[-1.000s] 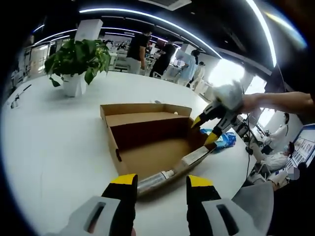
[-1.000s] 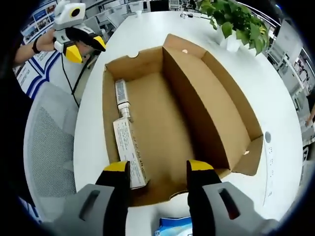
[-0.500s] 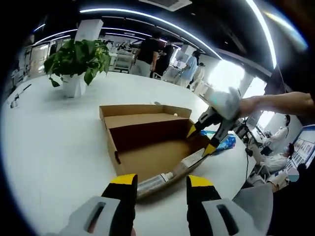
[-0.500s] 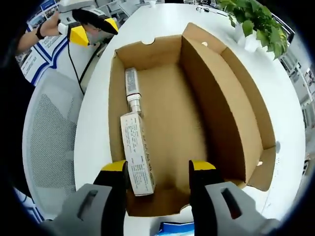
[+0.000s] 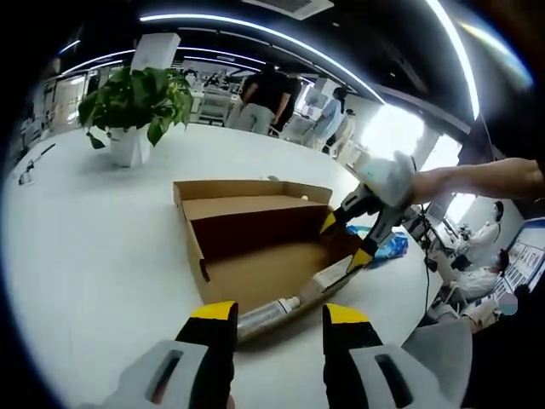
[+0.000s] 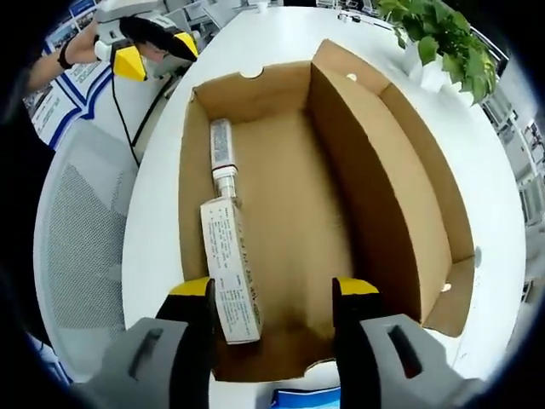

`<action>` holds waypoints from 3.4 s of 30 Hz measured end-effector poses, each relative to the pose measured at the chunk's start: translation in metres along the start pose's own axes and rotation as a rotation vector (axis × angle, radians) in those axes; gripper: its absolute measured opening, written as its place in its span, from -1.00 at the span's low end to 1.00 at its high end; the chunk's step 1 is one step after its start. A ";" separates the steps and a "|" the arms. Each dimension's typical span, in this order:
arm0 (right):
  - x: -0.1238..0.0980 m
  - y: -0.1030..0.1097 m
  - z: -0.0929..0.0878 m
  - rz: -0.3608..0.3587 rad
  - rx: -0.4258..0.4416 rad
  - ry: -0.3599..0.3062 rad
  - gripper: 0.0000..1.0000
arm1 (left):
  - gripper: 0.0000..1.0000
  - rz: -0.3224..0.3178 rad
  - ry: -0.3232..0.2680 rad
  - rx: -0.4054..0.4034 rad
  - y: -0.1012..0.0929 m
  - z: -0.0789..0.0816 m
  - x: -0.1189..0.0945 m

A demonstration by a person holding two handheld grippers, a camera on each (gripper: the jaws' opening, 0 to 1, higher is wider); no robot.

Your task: Operate the shoe box by opening the lid, removing the specified soft item, and placing it in the target area until the item is outside and the box remains undamaged.

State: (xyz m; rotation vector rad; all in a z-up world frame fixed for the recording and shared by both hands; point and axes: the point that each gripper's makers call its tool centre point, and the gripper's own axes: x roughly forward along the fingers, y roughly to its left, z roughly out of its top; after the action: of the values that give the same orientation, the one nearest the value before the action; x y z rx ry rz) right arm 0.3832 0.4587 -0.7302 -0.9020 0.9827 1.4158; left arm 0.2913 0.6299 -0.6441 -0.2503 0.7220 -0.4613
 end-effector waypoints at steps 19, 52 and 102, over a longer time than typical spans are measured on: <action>0.016 0.014 0.002 -0.009 -0.123 0.066 -0.20 | -0.20 -0.010 0.003 0.002 -0.004 0.000 0.003; 0.000 0.017 0.007 -0.115 -0.157 0.034 -0.64 | -0.20 -0.019 0.000 0.009 -0.011 0.001 -0.005; -0.118 0.006 -0.027 -0.339 -0.177 0.017 -0.64 | -0.20 -0.083 -0.007 0.089 -0.050 0.016 0.001</action>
State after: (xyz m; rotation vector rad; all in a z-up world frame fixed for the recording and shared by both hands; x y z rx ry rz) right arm 0.3853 0.3915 -0.6296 -1.1532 0.6842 1.2182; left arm 0.2872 0.5873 -0.6140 -0.1992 0.6843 -0.5702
